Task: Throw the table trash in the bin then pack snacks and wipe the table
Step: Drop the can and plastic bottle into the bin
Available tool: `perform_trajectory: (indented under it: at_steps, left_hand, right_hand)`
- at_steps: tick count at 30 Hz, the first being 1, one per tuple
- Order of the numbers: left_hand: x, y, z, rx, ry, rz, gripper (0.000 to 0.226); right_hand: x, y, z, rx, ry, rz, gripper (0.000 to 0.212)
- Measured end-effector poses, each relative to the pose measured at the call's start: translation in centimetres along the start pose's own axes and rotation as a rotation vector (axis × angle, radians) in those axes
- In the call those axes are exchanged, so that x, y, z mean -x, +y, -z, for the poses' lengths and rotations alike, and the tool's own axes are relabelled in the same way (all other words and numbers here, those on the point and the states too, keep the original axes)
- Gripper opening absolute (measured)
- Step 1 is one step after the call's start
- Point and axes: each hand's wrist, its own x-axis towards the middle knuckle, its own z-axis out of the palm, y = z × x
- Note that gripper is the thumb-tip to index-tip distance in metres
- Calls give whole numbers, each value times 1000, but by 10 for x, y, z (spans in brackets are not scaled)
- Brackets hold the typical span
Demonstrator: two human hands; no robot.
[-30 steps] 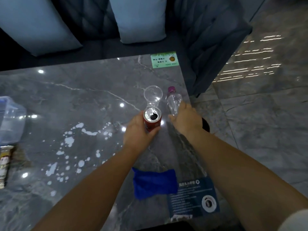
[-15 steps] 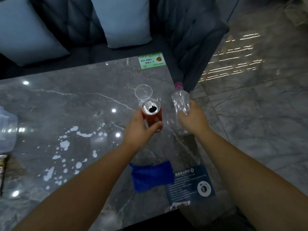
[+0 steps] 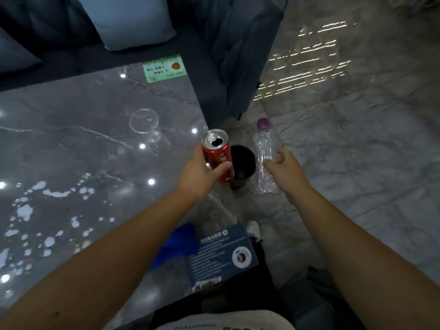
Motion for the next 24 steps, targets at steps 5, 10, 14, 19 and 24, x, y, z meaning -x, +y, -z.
perform_trajectory:
  at_steps: [5,10,14,19,24]
  left_hand:
    - [-51,7,-78,-14,-26,163,65]
    - [-95,-18,-154,142,85,377,69]
    - [-135,-52,-201,235,187,495,69]
    - [-192,-96,-251,238,258,572,67]
    - [-229,-129,-278,184,271,620,79]
  right_hand:
    - [-69,34,30,96,-111,-63,33]
    - [-137,72,42,178,-229,-173,40]
    - [-183,101,38,164,-282,-247,41]
    - [-227,154,27,182,-265,-280,49]
    - [-249,195,25,190,-255,-281,37]
